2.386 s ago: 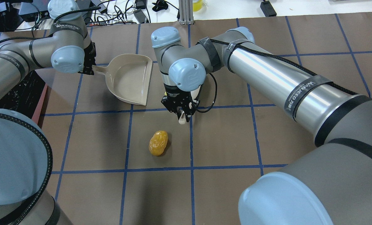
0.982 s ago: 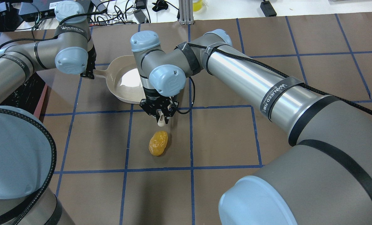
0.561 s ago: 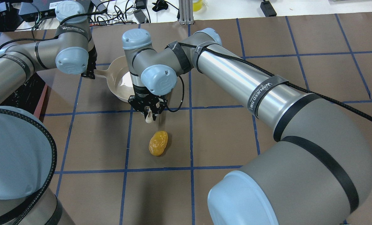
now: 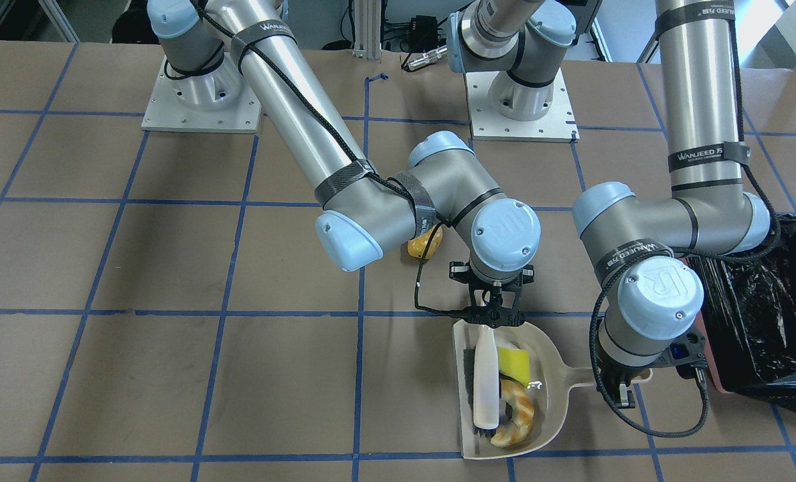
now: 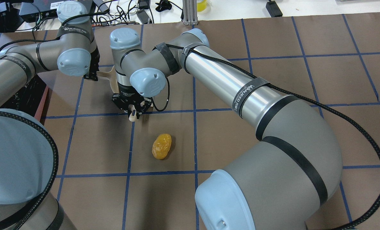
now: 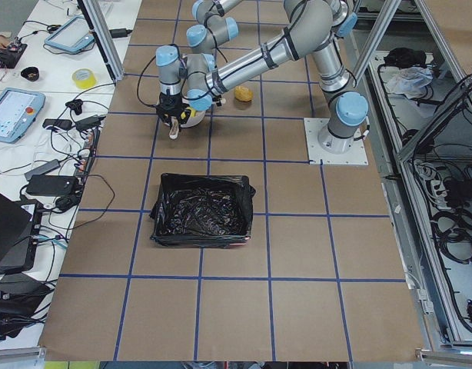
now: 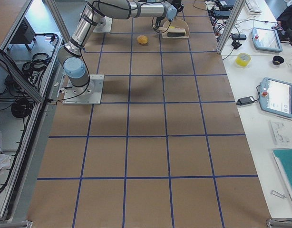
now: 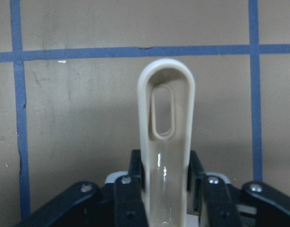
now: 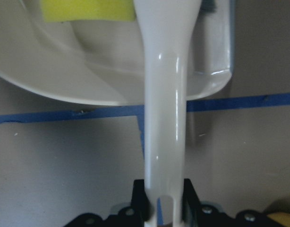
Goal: Sweep and dump trash into bin
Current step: 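Move the brush with the right gripper behind the yellow potato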
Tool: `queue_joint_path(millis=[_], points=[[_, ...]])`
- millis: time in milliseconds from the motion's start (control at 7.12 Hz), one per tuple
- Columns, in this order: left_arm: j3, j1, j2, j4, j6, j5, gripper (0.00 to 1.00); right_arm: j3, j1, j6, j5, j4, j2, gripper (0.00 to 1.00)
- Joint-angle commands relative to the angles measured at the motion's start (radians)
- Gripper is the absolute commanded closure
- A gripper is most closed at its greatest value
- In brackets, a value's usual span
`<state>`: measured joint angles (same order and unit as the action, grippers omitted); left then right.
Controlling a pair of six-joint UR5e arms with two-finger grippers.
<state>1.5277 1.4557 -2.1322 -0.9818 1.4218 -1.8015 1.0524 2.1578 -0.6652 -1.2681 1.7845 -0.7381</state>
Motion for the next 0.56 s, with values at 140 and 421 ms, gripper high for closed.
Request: queue_joint_path(millis=[140, 421], points=[[0.0, 0.0, 0.0, 0.0, 0.0, 0.002, 1.0, 0.0, -0.016, 0.099, -0.121, -0.095, -0.052, 1.0], [0.002, 0.0, 0.002, 0.002, -0.001, 0.002, 1.0, 0.0, -0.074, 0.138, -0.212, -0.233, -0.114, 1.0]])
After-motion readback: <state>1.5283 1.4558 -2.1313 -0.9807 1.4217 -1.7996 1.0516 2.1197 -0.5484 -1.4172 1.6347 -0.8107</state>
